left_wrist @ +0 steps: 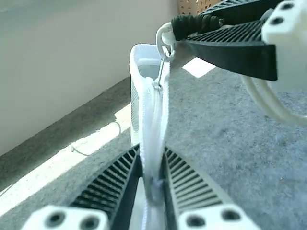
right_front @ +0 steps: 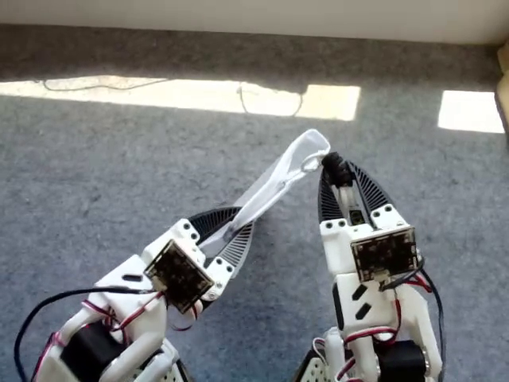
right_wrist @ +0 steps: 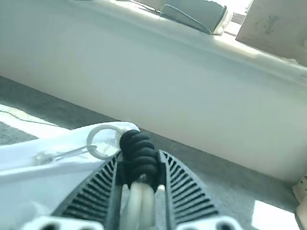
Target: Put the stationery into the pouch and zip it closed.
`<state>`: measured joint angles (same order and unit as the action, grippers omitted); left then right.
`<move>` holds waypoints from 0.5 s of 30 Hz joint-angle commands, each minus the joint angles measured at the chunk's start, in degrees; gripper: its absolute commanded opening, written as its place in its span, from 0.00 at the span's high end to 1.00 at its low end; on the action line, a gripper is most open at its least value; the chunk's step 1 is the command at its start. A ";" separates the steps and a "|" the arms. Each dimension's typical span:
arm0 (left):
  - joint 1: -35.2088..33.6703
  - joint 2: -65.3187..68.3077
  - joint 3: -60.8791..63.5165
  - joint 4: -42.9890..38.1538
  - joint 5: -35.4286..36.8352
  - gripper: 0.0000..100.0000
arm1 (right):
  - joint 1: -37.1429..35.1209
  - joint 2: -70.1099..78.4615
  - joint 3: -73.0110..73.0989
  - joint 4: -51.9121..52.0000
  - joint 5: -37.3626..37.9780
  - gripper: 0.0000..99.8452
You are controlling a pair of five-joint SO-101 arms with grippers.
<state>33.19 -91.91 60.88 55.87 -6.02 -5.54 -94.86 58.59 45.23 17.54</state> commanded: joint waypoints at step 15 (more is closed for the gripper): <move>-2.51 -12.18 -0.84 9.32 -0.53 1.00 | 12.44 0.04 4.88 -10.51 0.35 1.00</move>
<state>33.10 -102.64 60.97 64.13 -6.11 0.70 -95.21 63.16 39.43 17.63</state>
